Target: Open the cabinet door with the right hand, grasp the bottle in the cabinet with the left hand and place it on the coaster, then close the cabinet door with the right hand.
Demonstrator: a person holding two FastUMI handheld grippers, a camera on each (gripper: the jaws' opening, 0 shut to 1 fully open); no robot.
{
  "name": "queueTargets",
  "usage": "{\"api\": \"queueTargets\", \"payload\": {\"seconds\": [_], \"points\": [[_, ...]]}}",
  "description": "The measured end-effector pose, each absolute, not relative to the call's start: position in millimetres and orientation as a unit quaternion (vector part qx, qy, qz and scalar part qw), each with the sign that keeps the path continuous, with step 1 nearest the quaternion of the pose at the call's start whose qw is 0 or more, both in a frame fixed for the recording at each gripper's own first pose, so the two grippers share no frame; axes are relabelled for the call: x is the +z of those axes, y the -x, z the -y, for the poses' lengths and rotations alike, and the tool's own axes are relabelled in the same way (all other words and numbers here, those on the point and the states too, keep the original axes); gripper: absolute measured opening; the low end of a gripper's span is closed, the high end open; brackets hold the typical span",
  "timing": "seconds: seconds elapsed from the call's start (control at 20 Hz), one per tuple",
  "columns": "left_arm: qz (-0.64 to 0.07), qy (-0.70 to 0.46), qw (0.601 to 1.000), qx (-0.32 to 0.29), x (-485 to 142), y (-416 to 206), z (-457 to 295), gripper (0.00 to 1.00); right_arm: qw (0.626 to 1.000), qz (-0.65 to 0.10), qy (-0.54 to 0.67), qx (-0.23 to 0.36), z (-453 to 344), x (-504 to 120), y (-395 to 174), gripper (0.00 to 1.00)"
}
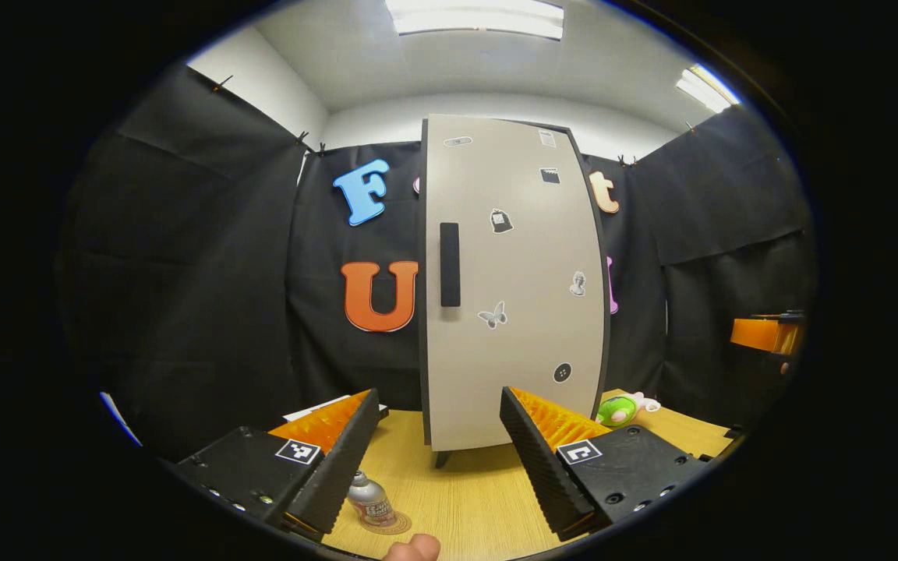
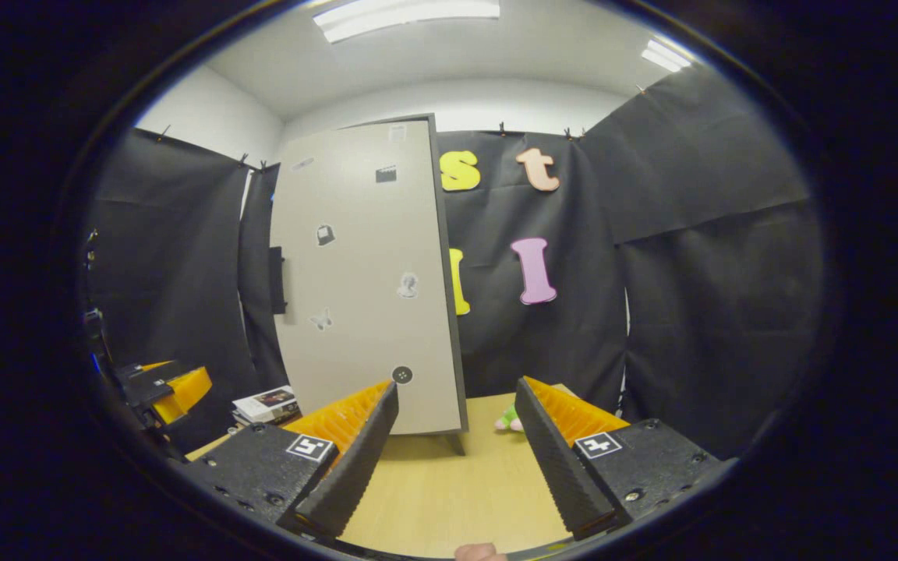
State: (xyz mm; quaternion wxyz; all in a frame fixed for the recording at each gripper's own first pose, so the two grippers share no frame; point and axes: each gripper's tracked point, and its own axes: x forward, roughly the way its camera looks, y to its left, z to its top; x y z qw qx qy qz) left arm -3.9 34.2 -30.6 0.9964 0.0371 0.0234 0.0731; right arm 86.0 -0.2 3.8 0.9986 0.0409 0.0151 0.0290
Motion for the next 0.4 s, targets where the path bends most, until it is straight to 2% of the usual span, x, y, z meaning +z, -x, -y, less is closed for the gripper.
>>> {"api": "queueTargets", "payload": {"seconds": [0.15, 0.2, 0.25, 0.35, 0.4], "points": [[-0.02, -0.032, 0.997, 0.071, -29.6, 3.0, -32.1, 0.94, 0.998, -0.017, -0.046, 0.031, 0.5, 3.1, -86.2, 0.94], [-0.021, -0.03, 0.997, 0.071, -30.5, 3.4, -32.7, 0.94, 0.998, -0.016, -0.045, 0.03, 0.3, 3.7, -87.5, 0.98], [-0.022, -0.028, 0.997, 0.071, -31.6, 3.2, -33.5, 0.94, 0.998, -0.015, -0.044, 0.029, 1.0, 4.7, -87.3, 0.94], [-0.025, -0.026, 0.997, 0.072, -33.2, 2.1, -34.3, 0.94, 0.999, -0.013, -0.039, 0.028, 1.5, 5.6, -87.1, 0.94], [-0.026, -0.026, 0.997, 0.073, -33.8, 2.0, -35.5, 0.94, 0.999, -0.013, -0.037, 0.027, 1.9, 5.1, -86.9, 0.98]]}}
